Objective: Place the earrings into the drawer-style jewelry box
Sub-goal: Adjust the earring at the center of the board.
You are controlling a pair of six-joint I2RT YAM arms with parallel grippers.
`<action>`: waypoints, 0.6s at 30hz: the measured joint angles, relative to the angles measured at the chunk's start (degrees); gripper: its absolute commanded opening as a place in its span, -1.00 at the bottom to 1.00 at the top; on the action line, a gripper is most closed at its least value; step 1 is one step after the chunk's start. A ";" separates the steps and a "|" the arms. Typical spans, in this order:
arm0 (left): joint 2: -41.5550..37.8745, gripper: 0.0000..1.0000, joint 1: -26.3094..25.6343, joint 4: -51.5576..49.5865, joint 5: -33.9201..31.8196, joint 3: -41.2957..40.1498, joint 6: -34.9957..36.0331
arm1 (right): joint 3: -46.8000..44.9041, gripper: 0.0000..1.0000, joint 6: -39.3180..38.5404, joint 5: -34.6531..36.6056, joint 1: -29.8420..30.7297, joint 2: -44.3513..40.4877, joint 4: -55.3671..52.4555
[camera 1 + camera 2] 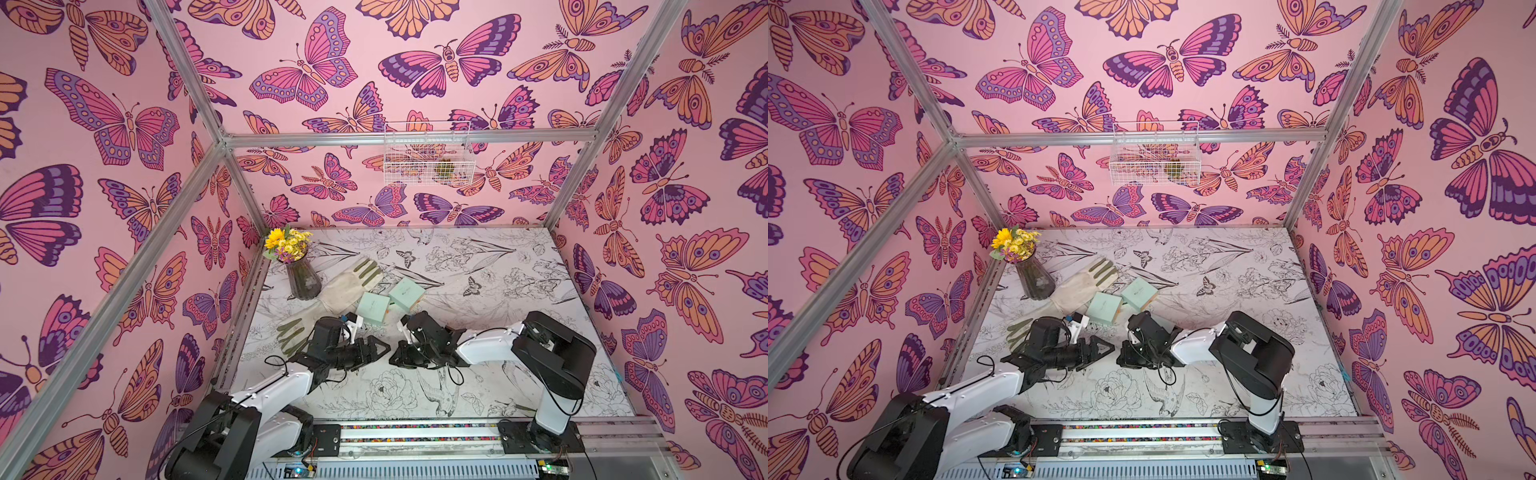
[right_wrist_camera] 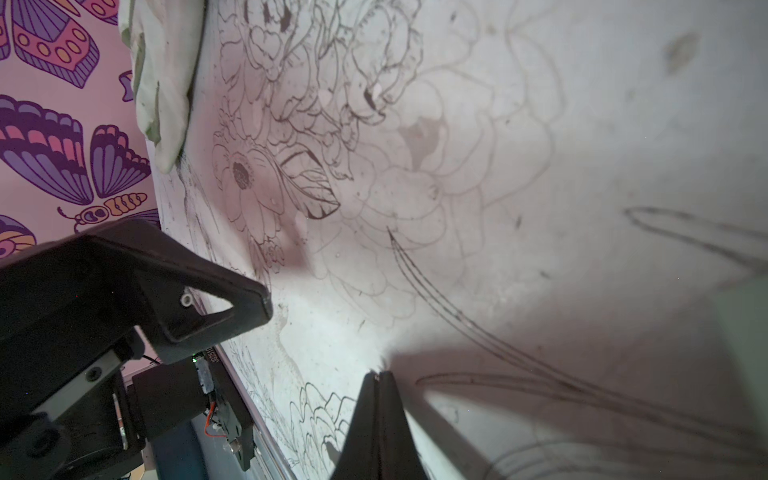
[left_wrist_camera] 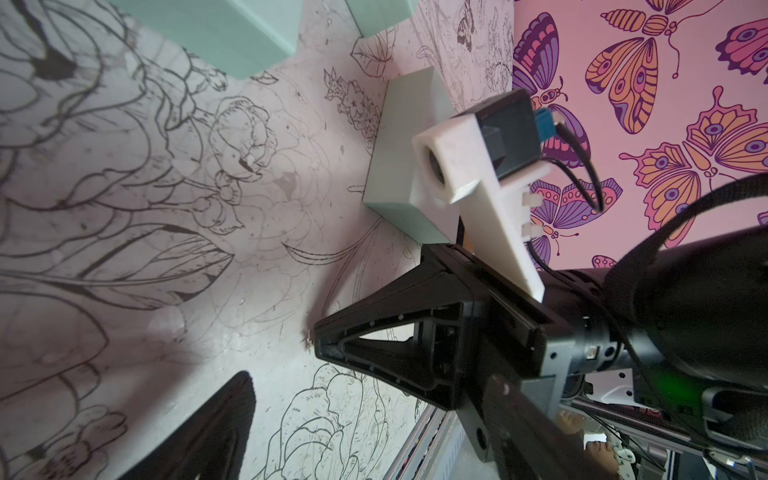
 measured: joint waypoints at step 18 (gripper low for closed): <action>0.94 0.75 0.00 -0.02 0.44 0.00 0.02 | -0.28 -0.90 0.02 0.96 0.00 0.52 2.08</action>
